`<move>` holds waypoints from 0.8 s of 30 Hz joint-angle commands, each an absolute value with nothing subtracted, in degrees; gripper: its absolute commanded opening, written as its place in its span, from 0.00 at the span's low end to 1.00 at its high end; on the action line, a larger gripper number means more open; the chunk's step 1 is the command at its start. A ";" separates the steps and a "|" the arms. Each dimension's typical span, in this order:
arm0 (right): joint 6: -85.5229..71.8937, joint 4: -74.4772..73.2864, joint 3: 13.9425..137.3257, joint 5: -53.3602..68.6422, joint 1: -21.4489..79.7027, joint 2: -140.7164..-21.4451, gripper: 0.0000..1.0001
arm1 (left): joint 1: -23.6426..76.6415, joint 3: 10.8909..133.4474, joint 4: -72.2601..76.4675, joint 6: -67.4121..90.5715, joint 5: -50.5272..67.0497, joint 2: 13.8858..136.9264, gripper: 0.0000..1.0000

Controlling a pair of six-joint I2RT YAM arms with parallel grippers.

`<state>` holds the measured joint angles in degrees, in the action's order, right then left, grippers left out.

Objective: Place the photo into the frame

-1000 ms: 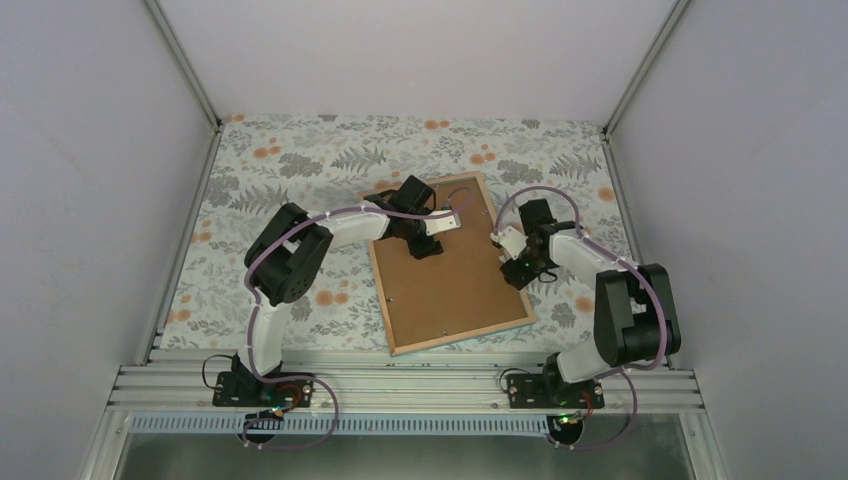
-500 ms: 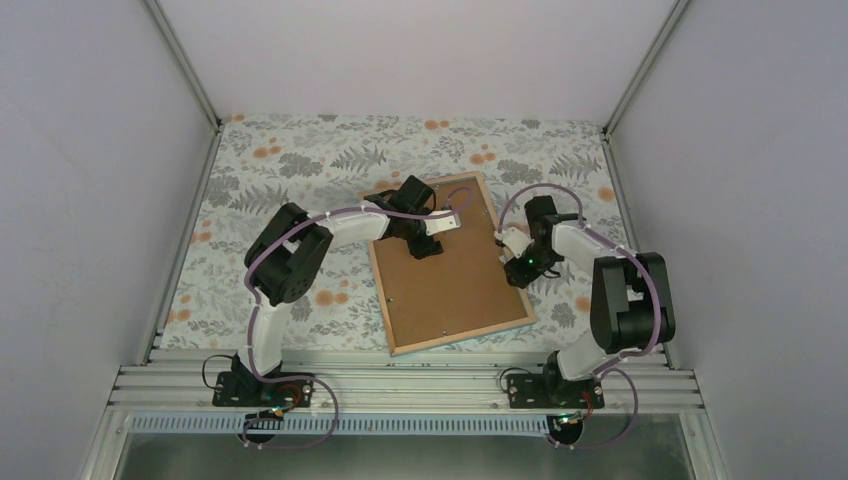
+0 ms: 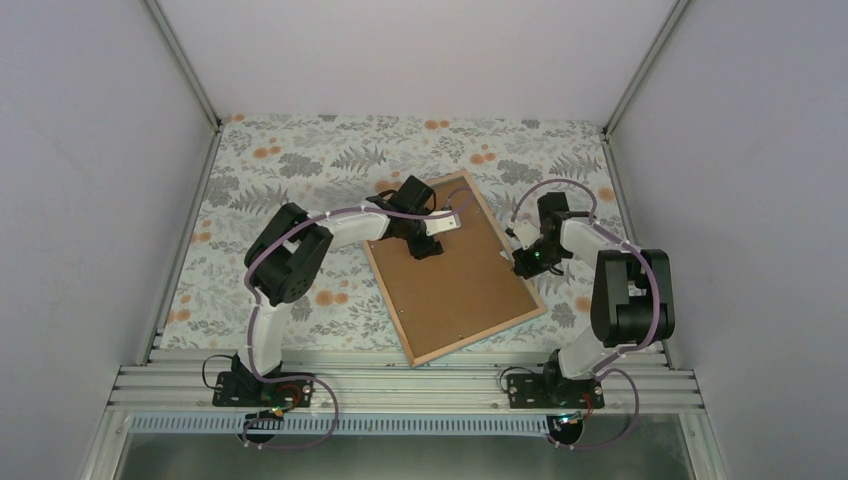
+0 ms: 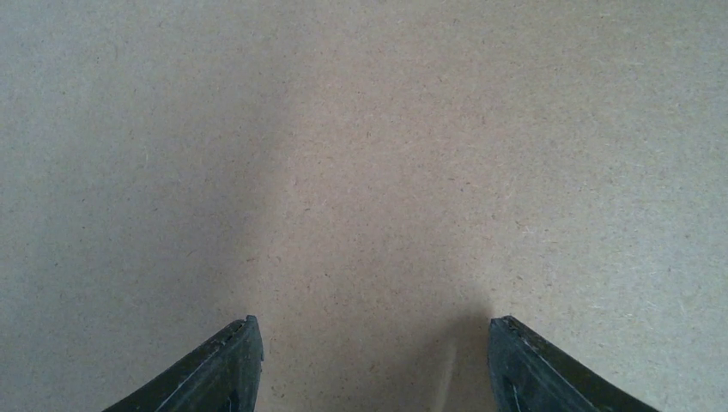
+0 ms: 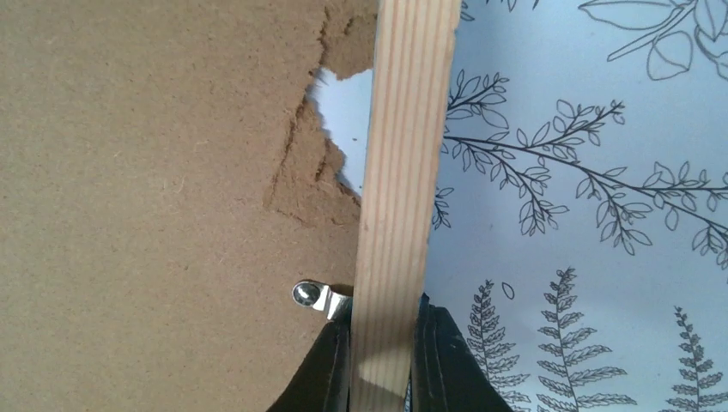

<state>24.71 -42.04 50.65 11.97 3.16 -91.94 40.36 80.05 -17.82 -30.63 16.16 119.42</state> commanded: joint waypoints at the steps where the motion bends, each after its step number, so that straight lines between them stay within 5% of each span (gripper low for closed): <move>1: 29.54 -40.49 48.11 8.83 3.49 -92.86 0.04 | 40.17 79.44 -19.55 -31.11 14.48 120.84 0.66; 10: 27.65 -40.14 48.17 12.45 3.46 -91.20 0.19 | 39.80 80.38 -20.17 -31.28 14.08 120.03 0.67; 18: 23.95 -38.67 52.49 13.20 3.42 -94.11 0.04 | 37.35 81.00 -22.00 -32.18 13.06 115.48 0.81; 24: 18.69 -37.70 56.92 20.54 3.48 -99.32 0.04 | 34.08 80.37 -22.51 -31.93 11.51 111.00 0.97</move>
